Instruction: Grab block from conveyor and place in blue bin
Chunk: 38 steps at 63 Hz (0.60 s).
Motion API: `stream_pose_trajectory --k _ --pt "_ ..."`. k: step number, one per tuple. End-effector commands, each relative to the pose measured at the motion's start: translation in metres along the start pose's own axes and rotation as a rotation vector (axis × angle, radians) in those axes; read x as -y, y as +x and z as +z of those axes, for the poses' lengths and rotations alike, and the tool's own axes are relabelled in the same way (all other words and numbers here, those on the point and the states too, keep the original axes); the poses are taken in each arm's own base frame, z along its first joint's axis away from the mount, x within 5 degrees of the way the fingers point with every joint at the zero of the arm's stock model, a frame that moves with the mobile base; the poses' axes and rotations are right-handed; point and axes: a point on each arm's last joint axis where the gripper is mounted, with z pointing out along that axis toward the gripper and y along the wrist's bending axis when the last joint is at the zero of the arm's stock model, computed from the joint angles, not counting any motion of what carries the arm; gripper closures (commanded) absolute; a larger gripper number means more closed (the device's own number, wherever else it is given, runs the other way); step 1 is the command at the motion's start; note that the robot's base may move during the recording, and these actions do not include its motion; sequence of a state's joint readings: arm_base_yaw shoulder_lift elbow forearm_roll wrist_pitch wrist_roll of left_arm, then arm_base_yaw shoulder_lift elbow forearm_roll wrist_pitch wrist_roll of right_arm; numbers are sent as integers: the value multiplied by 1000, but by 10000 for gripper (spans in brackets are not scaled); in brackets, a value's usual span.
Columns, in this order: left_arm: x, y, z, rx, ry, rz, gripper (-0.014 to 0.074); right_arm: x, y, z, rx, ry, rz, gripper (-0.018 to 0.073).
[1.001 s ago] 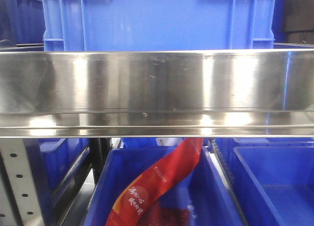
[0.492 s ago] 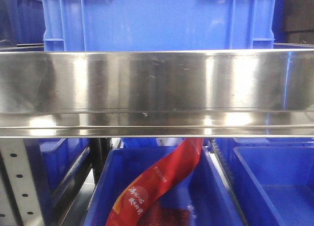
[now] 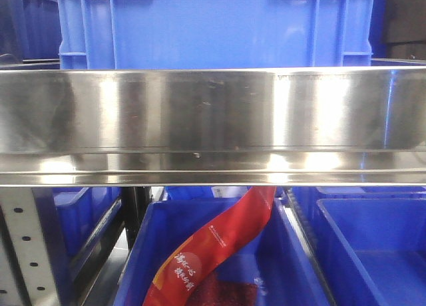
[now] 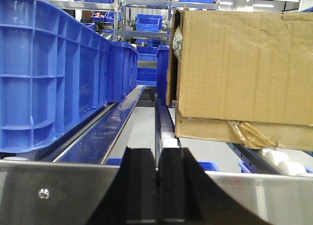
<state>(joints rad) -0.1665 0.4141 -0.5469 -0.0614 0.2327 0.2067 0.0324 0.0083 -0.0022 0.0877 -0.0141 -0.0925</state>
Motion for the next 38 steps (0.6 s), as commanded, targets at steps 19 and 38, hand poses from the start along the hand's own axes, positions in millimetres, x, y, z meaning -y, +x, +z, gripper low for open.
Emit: stream_pose_trajectory --k 19,38 --pt "-1 61 -13 119 -145 -90 707 0 -1 -1 23 0 -12 727" --pt "10 134 -31 94 -175 -163 707 0 -1 -1 23 0 -12 727"
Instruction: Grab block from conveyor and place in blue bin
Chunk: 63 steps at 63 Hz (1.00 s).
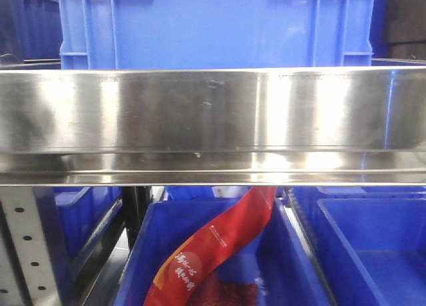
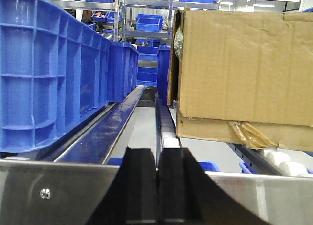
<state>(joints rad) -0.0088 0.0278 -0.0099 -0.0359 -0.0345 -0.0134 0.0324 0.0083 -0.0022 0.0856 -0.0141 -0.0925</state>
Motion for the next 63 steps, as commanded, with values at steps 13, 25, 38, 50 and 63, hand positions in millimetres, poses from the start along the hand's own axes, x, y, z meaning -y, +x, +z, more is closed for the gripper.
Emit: stream_pose_trajectory --k 13,25,38,50,63 --pt "0 7 -2 -46 4 33 707 0 -1 -1 23 0 -9 727" --pt "0 8 -2 -48 4 10 707 0 -1 -1 23 0 -9 727" --pt "0 7 -2 -46 4 -2 707 0 -1 -1 23 0 -9 727" --pt "0 4 -2 -8 7 89 707 0 -1 -1 23 0 -9 727" --pt "0 4 -2 -7 7 74 707 0 -1 -1 23 0 -9 727"
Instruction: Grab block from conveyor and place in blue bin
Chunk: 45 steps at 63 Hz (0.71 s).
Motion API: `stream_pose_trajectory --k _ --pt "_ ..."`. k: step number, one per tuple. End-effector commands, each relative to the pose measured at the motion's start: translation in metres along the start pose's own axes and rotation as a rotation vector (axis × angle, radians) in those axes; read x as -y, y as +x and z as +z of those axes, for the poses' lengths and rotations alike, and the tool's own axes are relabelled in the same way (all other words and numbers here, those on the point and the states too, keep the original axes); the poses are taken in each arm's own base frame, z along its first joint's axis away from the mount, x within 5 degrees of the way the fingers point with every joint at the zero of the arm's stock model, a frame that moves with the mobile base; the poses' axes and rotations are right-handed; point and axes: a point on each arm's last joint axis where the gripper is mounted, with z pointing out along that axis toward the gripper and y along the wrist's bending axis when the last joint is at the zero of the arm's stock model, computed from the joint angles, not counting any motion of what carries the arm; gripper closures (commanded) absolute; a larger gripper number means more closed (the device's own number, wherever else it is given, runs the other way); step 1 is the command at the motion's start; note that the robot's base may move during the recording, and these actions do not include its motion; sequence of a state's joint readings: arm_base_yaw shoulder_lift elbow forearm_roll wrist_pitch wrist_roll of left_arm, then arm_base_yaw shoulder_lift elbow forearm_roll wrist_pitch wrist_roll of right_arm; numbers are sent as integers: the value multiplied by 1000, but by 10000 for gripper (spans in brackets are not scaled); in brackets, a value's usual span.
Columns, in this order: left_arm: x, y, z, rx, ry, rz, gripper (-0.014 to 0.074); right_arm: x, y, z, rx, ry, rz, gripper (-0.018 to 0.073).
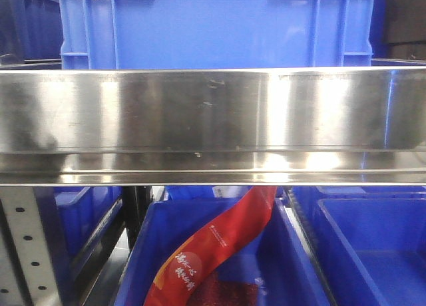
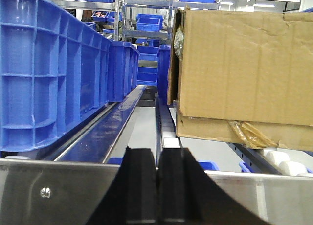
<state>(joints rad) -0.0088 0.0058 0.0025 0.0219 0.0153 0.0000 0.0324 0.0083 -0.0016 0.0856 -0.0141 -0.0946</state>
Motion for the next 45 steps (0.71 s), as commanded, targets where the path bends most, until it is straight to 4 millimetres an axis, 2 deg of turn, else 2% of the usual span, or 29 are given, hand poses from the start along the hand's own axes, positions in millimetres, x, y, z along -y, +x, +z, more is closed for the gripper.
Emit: stream_pose_trajectory --k 1,45 --pt "0 -4 -1 34 5 3 707 0 -2 -1 24 0 -7 727" --pt "0 -4 -1 38 5 3 707 0 -2 -1 24 0 -7 727"
